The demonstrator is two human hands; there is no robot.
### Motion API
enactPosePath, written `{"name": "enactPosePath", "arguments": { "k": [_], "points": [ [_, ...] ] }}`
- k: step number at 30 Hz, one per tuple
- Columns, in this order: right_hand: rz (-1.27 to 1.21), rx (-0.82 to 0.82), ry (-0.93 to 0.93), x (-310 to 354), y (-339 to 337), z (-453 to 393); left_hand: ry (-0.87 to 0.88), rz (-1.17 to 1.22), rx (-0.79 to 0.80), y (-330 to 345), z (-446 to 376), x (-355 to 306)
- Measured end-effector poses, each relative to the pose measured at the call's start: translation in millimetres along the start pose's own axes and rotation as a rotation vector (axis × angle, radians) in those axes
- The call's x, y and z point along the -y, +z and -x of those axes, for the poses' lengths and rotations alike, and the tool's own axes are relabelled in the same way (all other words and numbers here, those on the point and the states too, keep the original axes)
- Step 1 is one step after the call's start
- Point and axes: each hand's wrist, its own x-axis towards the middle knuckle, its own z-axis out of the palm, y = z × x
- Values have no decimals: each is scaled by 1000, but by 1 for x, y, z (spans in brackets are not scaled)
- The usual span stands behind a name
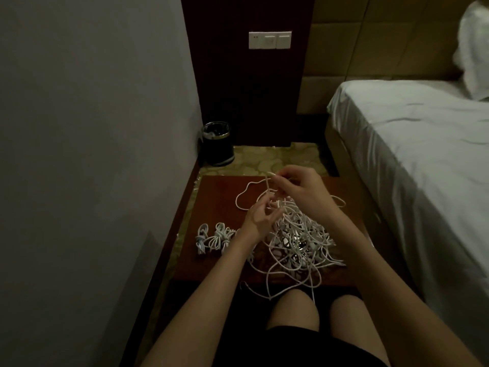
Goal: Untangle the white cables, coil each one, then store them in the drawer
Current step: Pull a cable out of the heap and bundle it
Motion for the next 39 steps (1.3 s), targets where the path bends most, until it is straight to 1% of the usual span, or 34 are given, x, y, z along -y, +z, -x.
{"name": "enactPosePath", "arguments": {
  "k": [3,6,9,10,12,14,16,18,20,22,24,25,26,27,30,31,33,35,36,38,39],
  "points": [
    [-85,-52,-68,15,-8,-1,62,-120,-17,-4,-5,2],
    [-182,-137,-155,33,-19,-6,29,-215,-28,-7,-3,6],
    [-182,-213,-174,39,-29,-9,17,-250,-61,-7,-8,12],
    [-177,-241,-171,38,-32,-9,-16,-257,-58,-9,-8,7],
    [-109,-283,-143,31,-37,-5,-31,-288,-95,-11,-12,0],
    [26,-266,-70,19,-39,-1,17,-295,-113,-15,-11,-13],
    [103,-182,36,4,-38,3,43,-281,-98,-16,-8,-28],
    [191,-70,123,-9,-31,5,71,-213,-85,-14,-9,-37],
    [300,41,171,-19,-22,3,37,-176,-117,-11,-9,-47],
    [349,117,156,-22,-13,2,-12,-130,-130,-8,-11,-52],
    [296,86,104,-24,-5,0,-111,-13,-125,-3,-15,-58],
    [266,34,80,-24,-2,-1,-167,23,-133,-2,-15,-62],
    [246,-12,70,-23,-1,-2,-187,38,-144,-3,-16,-63],
    [236,-35,72,-23,0,-3,-180,20,-148,-3,-16,-61],
    [239,-41,70,-20,0,-6,-140,-199,-110,-4,-16,-54],
    [256,-58,55,-18,1,-6,-110,-250,-119,-1,-14,-50],
    [308,-72,22,-15,4,-7,-79,-227,-114,5,-13,-51],
    [315,-33,-1,-16,7,-6,-185,-1,-201,8,-25,-44],
    [299,-7,-8,-16,7,-5,-217,53,-185,8,-31,-36],
    [263,7,-8,-18,10,-3,-271,-11,-172,6,-32,-37],
    [251,-22,-5,-18,12,-3,-222,-41,-131,6,-26,-44]
  ]
}}
